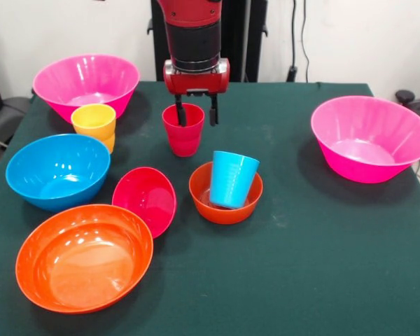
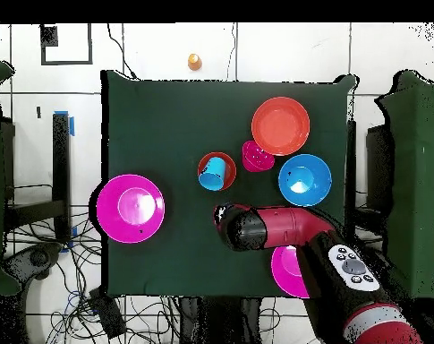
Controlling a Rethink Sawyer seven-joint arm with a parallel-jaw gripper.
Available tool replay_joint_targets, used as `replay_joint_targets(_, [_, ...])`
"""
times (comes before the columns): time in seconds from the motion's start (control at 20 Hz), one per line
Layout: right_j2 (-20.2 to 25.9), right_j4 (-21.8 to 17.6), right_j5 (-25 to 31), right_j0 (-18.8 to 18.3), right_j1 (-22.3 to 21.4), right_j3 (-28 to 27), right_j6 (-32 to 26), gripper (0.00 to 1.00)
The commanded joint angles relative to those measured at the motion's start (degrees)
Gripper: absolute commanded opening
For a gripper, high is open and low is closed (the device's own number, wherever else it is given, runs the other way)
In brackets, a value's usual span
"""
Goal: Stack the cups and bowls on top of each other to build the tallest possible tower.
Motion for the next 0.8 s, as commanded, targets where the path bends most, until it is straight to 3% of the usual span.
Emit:
replay_joint_targets(0.05, [0.61,-2.35,-0.43,0.84,3.78,2.92,1.46,1.0])
replay_joint_targets(0.25, [0.36,-2.29,-0.09,0.9,4.3,2.78,1.53,1.0])
replay_joint_targets(0.5, [-0.41,-0.6,7.37,0.93,1.88,4.8,-0.17,1.0])
replay_joint_targets(0.8, [-1.19,-2.39,4.21,1.55,3.1,4.32,0.78,1.0])
